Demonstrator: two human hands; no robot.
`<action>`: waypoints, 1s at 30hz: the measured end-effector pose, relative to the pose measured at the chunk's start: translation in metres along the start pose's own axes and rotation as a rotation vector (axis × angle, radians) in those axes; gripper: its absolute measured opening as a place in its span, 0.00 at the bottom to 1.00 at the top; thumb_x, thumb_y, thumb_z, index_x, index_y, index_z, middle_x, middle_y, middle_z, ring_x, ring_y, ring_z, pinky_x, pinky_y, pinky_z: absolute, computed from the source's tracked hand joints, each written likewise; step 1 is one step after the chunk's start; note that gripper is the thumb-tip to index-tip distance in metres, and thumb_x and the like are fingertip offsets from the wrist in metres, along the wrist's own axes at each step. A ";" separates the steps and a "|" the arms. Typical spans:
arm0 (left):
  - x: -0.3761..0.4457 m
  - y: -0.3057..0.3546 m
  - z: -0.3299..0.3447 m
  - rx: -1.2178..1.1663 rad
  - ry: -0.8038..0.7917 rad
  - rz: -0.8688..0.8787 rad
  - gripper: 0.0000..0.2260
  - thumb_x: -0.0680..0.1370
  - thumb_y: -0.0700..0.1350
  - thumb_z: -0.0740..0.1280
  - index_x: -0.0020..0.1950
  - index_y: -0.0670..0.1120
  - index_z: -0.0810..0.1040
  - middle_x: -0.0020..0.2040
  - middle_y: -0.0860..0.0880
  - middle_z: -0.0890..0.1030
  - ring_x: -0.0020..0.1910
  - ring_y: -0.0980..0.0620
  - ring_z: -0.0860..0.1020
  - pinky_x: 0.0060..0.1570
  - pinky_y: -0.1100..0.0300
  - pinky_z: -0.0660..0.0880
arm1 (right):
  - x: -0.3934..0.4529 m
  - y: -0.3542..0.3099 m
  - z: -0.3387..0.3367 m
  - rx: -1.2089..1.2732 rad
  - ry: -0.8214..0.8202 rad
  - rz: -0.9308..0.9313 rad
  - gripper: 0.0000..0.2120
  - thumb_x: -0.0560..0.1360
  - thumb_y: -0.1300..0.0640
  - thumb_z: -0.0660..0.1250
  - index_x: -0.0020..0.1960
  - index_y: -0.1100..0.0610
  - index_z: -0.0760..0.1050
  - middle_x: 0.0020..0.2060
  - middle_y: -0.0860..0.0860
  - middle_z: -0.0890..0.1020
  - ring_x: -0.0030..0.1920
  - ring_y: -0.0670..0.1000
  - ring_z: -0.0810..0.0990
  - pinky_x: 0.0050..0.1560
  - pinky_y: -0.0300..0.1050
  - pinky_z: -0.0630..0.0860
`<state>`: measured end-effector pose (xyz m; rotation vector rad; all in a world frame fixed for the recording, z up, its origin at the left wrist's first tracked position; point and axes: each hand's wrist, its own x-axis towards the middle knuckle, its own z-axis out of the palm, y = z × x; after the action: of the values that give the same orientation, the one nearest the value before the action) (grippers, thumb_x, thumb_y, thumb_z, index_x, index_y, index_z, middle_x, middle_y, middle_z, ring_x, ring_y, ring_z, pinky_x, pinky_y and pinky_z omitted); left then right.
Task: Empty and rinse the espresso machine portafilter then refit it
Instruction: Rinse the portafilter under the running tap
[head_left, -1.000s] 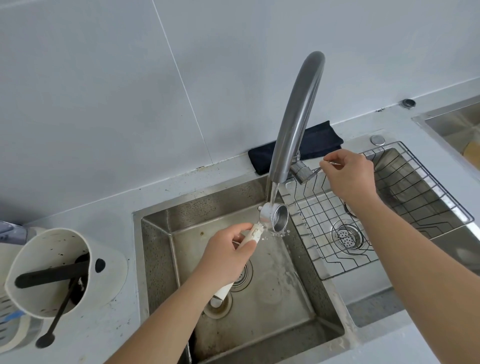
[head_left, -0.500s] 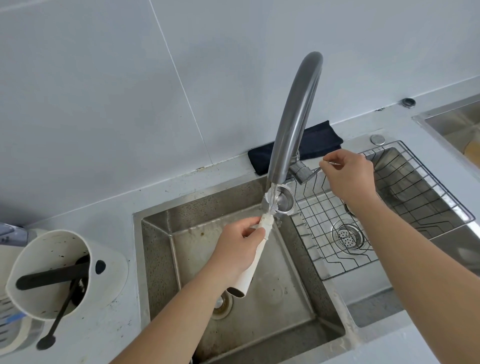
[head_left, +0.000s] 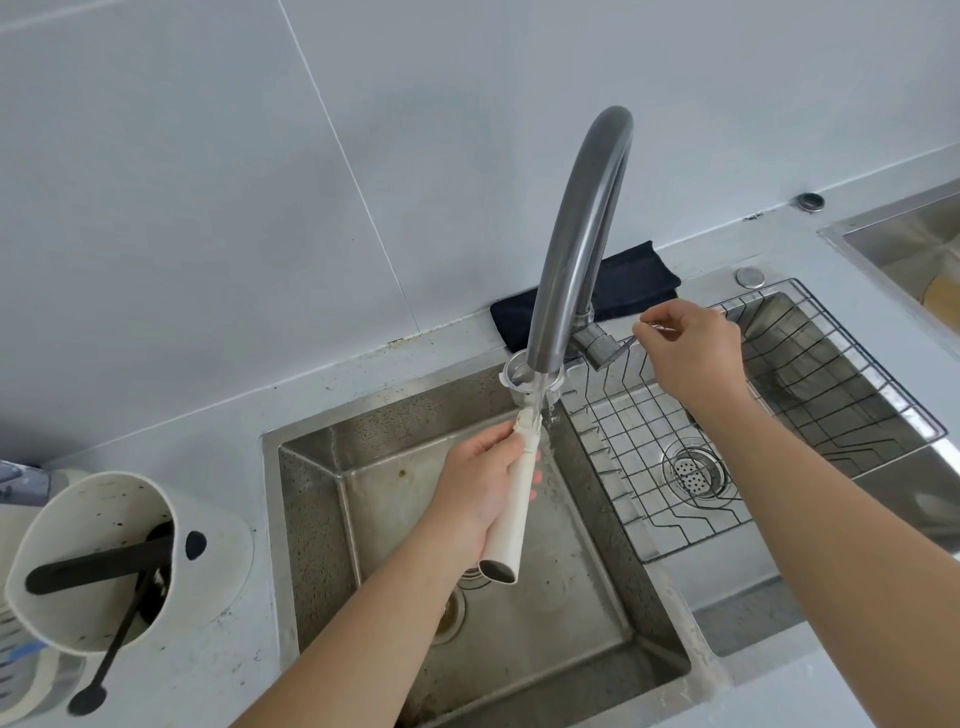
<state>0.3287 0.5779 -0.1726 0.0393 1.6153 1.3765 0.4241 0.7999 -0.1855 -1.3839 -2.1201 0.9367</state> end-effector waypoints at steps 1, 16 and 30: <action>0.000 0.000 -0.001 -0.017 0.004 -0.007 0.07 0.79 0.40 0.66 0.51 0.48 0.83 0.41 0.44 0.84 0.35 0.48 0.80 0.34 0.58 0.77 | 0.000 0.000 0.000 0.000 0.000 -0.001 0.06 0.77 0.54 0.68 0.50 0.54 0.82 0.44 0.49 0.84 0.44 0.48 0.81 0.47 0.44 0.78; -0.001 -0.006 -0.007 -0.062 0.034 -0.053 0.05 0.79 0.41 0.66 0.50 0.45 0.83 0.39 0.42 0.82 0.32 0.47 0.79 0.33 0.57 0.76 | -0.002 -0.003 -0.002 0.010 -0.001 0.010 0.04 0.77 0.55 0.69 0.49 0.53 0.82 0.43 0.48 0.83 0.44 0.47 0.80 0.49 0.48 0.81; -0.031 -0.034 -0.030 0.153 -0.038 -0.064 0.09 0.77 0.43 0.68 0.47 0.56 0.86 0.40 0.46 0.82 0.34 0.49 0.80 0.36 0.55 0.76 | -0.001 -0.002 -0.001 0.009 -0.010 0.026 0.05 0.77 0.54 0.69 0.50 0.52 0.82 0.43 0.49 0.83 0.40 0.46 0.79 0.47 0.50 0.82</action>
<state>0.3428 0.5256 -0.1829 0.1034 1.6727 1.1952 0.4239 0.7991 -0.1833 -1.4080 -2.1070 0.9641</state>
